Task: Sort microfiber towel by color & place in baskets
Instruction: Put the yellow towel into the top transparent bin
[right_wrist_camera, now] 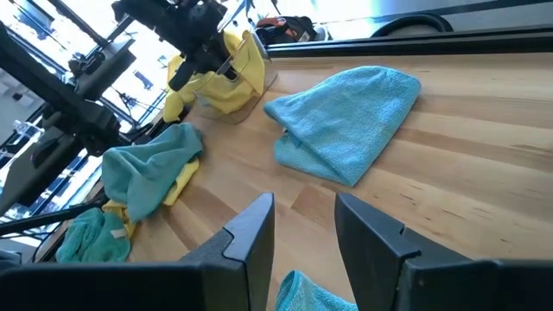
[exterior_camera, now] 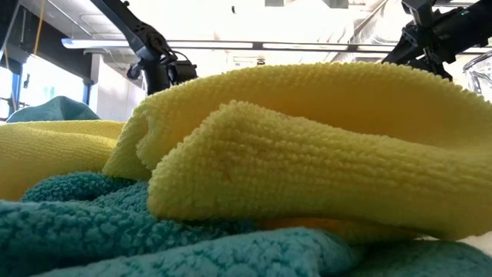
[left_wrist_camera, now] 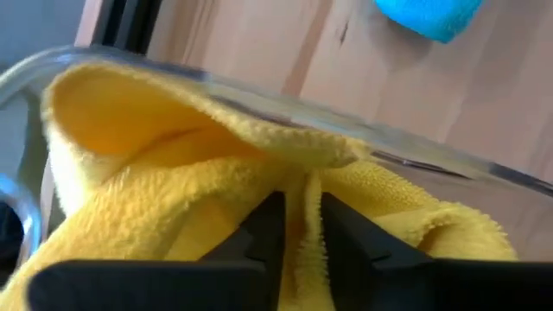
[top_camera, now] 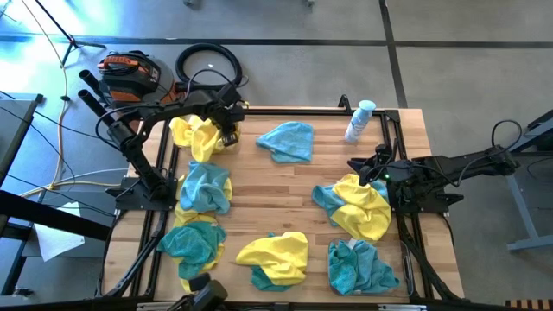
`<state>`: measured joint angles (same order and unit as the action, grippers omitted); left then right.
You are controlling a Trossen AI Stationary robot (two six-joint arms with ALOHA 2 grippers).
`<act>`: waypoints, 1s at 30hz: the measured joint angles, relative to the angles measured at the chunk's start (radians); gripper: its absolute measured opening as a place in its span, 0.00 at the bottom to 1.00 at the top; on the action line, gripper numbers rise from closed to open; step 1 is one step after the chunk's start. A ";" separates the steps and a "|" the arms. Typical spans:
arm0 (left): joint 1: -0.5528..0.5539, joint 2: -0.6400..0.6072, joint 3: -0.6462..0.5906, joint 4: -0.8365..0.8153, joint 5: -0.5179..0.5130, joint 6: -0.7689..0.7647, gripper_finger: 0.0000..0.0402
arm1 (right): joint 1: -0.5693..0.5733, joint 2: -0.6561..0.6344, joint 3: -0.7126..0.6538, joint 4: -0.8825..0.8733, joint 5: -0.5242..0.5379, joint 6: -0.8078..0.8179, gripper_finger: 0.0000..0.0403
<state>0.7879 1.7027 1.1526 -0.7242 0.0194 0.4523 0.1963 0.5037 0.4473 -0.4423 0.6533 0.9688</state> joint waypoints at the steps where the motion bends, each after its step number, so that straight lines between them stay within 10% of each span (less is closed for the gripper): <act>1: 0.000 0.000 0.011 -0.016 -0.006 -0.011 0.19 | 0.000 0.000 0.000 0.000 0.000 0.000 0.29; 14: 0.000 -0.008 0.196 -0.415 0.000 -0.218 0.31 | 0.000 0.000 0.000 -0.001 -0.001 -0.034 0.29; 30: 0.037 -0.320 -0.150 -0.303 -0.130 -0.629 0.31 | 0.000 0.000 0.000 -0.001 -0.002 -0.032 0.29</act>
<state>0.8253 1.3826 1.0025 -1.0272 -0.1107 -0.1763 0.1963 0.5034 0.4473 -0.4435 0.6518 0.9365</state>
